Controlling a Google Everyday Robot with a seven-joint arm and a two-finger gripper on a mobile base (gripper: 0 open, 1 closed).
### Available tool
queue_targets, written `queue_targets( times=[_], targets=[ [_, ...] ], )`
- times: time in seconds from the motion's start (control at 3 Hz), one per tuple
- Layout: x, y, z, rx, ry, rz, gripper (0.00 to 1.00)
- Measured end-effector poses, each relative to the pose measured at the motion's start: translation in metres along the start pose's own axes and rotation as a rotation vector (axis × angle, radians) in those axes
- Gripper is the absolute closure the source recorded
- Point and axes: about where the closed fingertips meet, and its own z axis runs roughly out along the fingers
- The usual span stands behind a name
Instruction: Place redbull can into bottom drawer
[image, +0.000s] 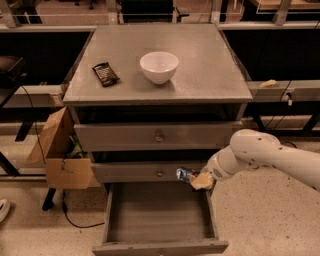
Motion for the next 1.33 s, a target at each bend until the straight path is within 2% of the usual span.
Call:
queue_targets(
  times=[0.33,0.67,1.0,1.33],
  targets=[
    [-0.011,0.010,-0.003,0.006,-0.030,-0.026,1.00],
    [-0.031,0.047,0.052,-0.034,-0.008,-0.115,1.00],
    [-0.055,0.082,0.132,-0.083,0.050,-0.204,1.00],
    [-0.071,0.110,0.207,-0.137,0.086,-0.228,1.00]
  ],
)
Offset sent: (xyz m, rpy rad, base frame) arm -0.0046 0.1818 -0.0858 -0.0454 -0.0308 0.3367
